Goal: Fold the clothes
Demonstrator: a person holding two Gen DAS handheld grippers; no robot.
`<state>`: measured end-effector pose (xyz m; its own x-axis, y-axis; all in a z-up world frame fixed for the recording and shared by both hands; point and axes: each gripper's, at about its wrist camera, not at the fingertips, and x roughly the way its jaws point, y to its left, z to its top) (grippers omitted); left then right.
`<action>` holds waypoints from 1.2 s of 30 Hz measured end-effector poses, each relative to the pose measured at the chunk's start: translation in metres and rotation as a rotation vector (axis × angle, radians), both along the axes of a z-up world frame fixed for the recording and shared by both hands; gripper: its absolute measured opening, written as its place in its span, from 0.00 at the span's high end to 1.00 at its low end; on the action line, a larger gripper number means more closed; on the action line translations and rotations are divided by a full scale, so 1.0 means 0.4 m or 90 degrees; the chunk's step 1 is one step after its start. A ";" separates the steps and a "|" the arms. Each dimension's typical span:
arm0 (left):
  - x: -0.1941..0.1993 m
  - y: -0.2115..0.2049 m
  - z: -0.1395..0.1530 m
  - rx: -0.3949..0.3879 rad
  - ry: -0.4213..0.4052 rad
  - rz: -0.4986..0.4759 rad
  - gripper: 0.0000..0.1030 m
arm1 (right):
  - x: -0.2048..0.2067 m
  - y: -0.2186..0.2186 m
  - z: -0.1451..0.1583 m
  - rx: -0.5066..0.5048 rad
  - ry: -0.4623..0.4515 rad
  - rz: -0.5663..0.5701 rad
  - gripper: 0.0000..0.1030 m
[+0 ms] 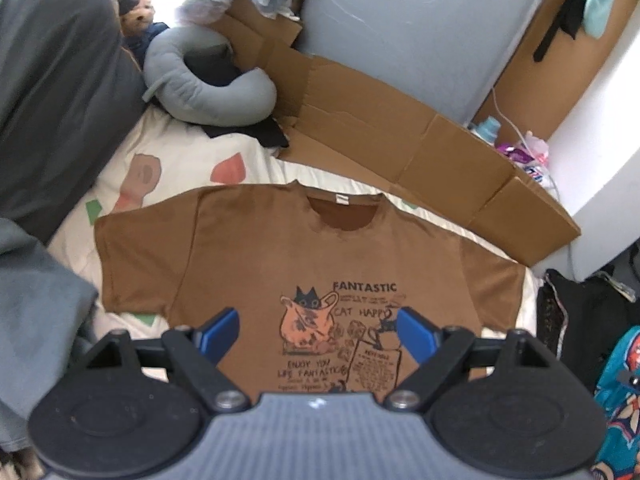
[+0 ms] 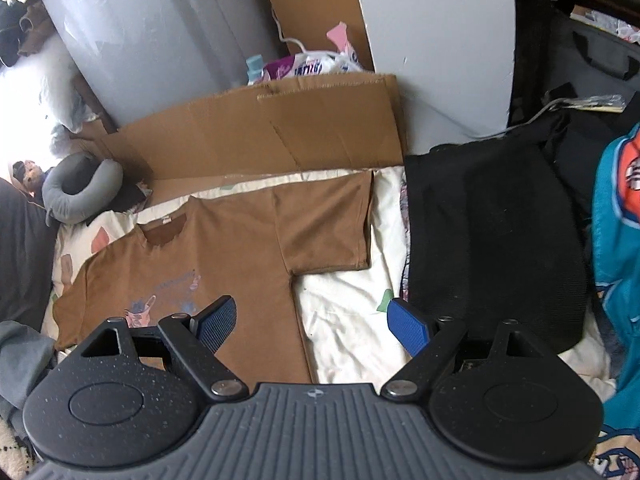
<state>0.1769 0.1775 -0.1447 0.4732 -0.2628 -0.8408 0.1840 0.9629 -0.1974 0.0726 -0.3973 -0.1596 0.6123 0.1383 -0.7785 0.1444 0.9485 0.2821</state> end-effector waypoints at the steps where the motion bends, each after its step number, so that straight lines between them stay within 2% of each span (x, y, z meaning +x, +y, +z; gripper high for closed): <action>1: 0.012 -0.005 -0.010 0.005 0.001 -0.001 0.15 | 0.010 0.003 -0.017 0.004 0.003 0.000 0.16; 4: 0.047 -0.019 -0.037 0.033 -0.003 -0.007 0.15 | 0.033 0.015 -0.055 0.010 0.009 0.005 0.16; 11: 0.119 -0.029 -0.111 0.044 0.018 0.014 0.15 | 0.095 0.053 -0.150 0.035 0.030 0.030 0.16; 22: 0.197 -0.110 -0.243 0.048 0.034 -0.011 0.15 | 0.168 0.054 -0.274 0.026 0.051 0.022 0.17; 26: 0.221 -0.141 -0.293 0.044 0.033 -0.013 0.15 | 0.201 0.033 -0.327 0.024 0.060 -0.001 0.26; 36: 0.244 -0.152 -0.409 0.050 0.041 -0.012 0.15 | 0.325 0.002 -0.452 -0.006 0.077 -0.048 0.35</action>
